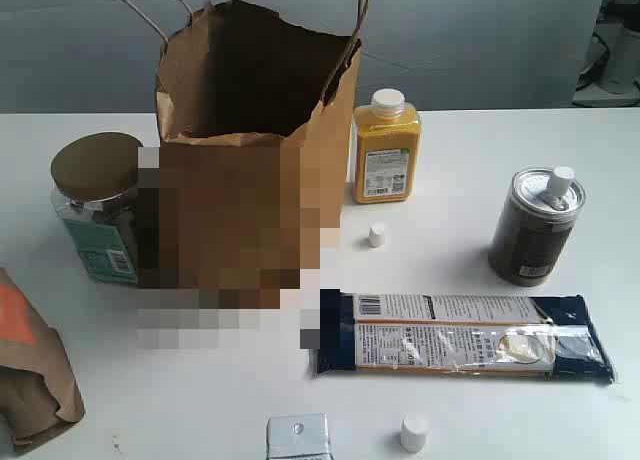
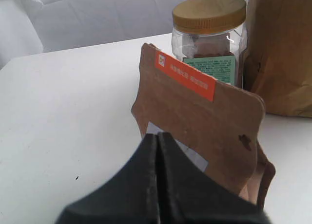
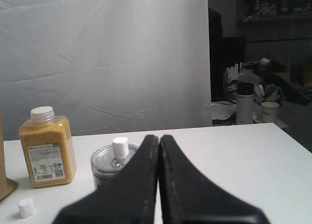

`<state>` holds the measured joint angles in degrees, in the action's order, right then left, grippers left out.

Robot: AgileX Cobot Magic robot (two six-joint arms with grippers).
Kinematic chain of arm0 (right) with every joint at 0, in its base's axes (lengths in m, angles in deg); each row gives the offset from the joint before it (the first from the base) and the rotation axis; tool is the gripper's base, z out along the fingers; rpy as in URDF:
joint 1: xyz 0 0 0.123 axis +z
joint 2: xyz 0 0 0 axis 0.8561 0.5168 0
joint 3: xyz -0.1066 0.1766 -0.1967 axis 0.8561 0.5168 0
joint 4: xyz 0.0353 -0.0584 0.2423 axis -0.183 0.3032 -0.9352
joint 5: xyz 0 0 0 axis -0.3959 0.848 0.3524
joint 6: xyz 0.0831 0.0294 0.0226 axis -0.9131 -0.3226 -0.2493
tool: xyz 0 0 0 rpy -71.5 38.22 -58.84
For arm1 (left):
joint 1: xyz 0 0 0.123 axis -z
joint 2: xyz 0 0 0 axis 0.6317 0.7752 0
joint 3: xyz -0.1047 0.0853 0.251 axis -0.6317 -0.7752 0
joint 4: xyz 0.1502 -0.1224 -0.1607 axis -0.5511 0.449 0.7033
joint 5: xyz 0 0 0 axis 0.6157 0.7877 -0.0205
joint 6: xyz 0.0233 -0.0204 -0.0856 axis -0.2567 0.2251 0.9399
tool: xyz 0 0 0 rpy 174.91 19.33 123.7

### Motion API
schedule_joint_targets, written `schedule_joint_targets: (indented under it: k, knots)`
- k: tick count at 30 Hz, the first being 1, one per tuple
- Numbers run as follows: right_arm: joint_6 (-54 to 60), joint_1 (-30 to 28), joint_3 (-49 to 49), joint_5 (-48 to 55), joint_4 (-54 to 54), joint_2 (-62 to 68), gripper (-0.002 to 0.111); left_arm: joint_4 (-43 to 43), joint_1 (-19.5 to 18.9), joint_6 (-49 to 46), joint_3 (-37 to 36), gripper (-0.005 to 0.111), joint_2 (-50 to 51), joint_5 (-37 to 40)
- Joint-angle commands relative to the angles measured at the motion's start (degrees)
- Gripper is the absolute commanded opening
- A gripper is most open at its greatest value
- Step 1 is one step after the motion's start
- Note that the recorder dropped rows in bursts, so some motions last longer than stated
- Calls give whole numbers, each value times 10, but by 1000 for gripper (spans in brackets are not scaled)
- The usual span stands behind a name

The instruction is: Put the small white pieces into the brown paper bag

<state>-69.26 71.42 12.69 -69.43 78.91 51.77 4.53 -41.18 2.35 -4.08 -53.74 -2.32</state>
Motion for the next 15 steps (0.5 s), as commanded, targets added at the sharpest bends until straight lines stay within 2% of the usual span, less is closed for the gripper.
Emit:
schedule_joint_targets:
  k: [1,11,15]
  knots:
    - [4,-3,2,-5,-2,-4,0,5,2,1,-2,0,-2,-4]
    - [-6,-3,2,-9,-7,-4,0,5,2,1,-2,0,-2,-4]
    - [-85,-3,2,-36,-121,-4,0,5,2,1,-2,0,-2,-4]
